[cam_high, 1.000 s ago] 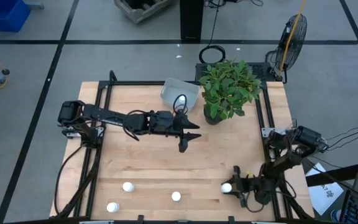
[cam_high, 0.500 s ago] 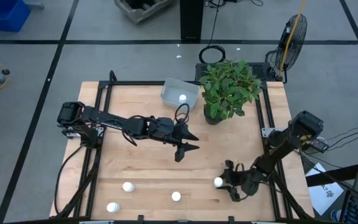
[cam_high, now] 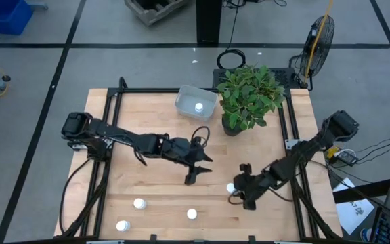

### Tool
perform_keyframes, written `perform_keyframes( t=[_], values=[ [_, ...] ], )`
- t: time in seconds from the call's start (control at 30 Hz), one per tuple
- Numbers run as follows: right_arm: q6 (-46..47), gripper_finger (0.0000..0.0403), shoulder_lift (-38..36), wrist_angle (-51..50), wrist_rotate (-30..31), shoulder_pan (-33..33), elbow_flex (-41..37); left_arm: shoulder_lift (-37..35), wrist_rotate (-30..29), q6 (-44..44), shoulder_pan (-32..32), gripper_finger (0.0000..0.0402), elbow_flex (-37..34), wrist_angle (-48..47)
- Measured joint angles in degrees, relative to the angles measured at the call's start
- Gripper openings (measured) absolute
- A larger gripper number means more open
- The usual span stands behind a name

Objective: Pick and place pill bottles into a basket
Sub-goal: Put the white pill bottle into the gray bin

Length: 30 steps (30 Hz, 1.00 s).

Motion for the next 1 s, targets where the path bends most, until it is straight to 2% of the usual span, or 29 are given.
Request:
perform_keyframes(
  t=[0.2,0.33,0.47,0.63,1.0],
  values=[
    [-3.0,0.0156,-0.3,-7.8,-3.0,-5.8,4.8,0.0,-6.6,-0.1,-2.1,0.0247,0.0,-2.3],
    [-5.2,0.0156,-0.3,-8.7,-3.1,-9.0,6.9,0.0,-5.3,-2.4,-2.7,0.0287,0.0,-1.8],
    [-8.8,0.0156,-0.3,-8.8,-3.0,-11.7,8.8,0.7,-6.1,-2.8,-3.7,0.0308,0.0,-2.1],
    [-12.4,0.0156,-0.1,-8.7,-3.5,-13.9,10.8,0.8,-8.6,-2.8,-4.0,0.0311,0.0,-0.8],
    [-18.2,0.0156,3.2,-7.9,-4.5,-16.0,14.8,0.9,-8.0,-2.6,-2.5,0.0287,0.0,1.9]
  ],
)
